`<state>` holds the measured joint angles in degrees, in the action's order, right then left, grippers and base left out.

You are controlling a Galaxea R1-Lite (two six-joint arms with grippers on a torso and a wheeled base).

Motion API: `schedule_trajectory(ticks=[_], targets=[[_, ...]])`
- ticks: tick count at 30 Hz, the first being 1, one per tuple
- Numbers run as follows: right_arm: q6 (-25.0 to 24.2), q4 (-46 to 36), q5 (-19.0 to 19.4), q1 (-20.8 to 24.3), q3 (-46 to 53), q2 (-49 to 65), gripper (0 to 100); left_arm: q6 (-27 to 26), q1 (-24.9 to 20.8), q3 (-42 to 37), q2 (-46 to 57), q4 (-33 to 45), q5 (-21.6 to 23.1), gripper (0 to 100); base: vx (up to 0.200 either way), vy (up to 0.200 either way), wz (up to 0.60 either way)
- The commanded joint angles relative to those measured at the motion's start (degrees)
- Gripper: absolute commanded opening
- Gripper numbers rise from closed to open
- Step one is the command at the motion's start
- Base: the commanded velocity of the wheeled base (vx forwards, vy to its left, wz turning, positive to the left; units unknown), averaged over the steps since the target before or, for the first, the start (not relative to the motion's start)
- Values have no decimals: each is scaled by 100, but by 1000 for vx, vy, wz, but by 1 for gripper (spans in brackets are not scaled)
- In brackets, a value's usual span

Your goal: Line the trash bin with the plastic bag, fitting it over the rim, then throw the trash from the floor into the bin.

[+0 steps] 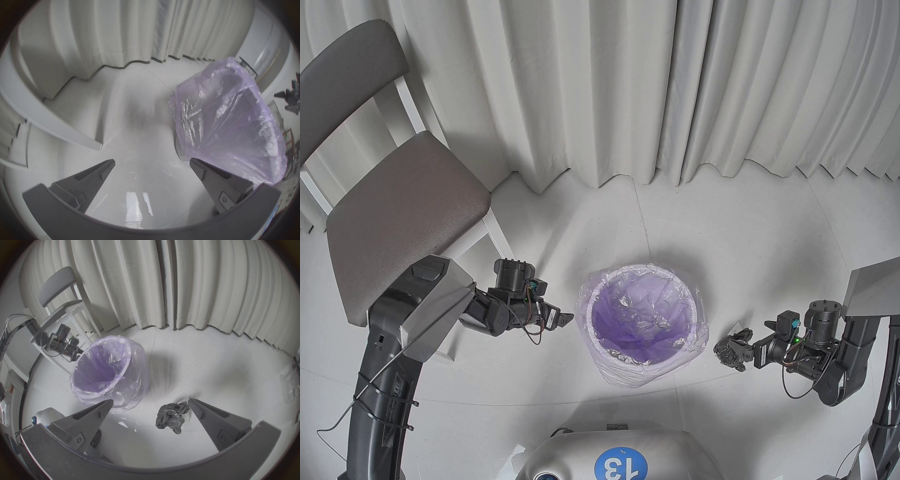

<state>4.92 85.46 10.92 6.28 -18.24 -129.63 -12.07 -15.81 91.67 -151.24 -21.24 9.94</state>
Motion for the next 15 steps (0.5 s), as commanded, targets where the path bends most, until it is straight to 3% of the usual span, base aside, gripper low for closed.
schedule_trajectory(ticks=[1,7,15], targets=[[-405,138,15,-48,-154,-282,100,882,105,-1837,1413,-1172,448,100,0,0,0],[-361,-47,15,260,-883,-976,100,1383,113,-2804,1738,-2587,140,100,0,0,0],[-255,-1804,6,374,-2413,-1266,100,1681,122,-3569,2072,-3563,-343,100,0,0,0]])
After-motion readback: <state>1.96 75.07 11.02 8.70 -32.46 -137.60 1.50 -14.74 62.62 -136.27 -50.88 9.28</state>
